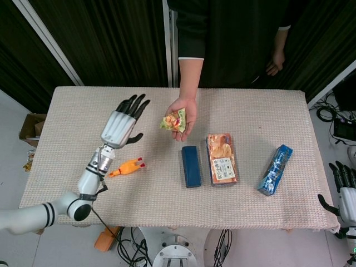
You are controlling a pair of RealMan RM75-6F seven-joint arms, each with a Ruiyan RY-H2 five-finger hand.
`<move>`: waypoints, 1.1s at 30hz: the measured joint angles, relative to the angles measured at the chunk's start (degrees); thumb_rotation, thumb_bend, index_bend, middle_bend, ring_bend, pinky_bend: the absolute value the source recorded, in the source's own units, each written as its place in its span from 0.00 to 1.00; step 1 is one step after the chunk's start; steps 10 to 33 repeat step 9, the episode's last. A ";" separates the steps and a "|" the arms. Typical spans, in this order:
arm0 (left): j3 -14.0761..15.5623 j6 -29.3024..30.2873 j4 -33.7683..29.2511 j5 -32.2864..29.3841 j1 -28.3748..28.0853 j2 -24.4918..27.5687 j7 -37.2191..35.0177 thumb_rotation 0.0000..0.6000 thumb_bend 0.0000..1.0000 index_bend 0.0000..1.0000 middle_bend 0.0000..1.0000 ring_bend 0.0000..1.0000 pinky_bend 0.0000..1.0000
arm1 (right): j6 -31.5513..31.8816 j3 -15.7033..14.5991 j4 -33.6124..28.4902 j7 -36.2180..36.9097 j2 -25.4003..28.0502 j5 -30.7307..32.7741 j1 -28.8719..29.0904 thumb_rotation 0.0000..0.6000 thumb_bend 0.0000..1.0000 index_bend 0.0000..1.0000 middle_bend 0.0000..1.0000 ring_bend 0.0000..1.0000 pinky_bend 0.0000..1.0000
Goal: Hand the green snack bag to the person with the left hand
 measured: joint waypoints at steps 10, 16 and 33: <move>18.25 21.37 -5.31 8.95 25.92 9.43 -4.95 1.00 0.18 0.00 0.02 0.01 0.17 | -0.34 -0.21 -1.64 -1.64 0.32 -0.37 0.40 1.00 0.18 0.00 0.00 0.00 0.00; 18.25 21.37 -5.31 8.95 25.92 9.43 -4.95 1.00 0.18 0.00 0.02 0.01 0.17 | -0.34 -0.21 -1.64 -1.64 0.32 -0.37 0.40 1.00 0.18 0.00 0.00 0.00 0.00; 18.25 21.37 -5.31 8.95 25.92 9.43 -4.95 1.00 0.18 0.00 0.02 0.01 0.17 | -0.34 -0.21 -1.64 -1.64 0.32 -0.37 0.40 1.00 0.18 0.00 0.00 0.00 0.00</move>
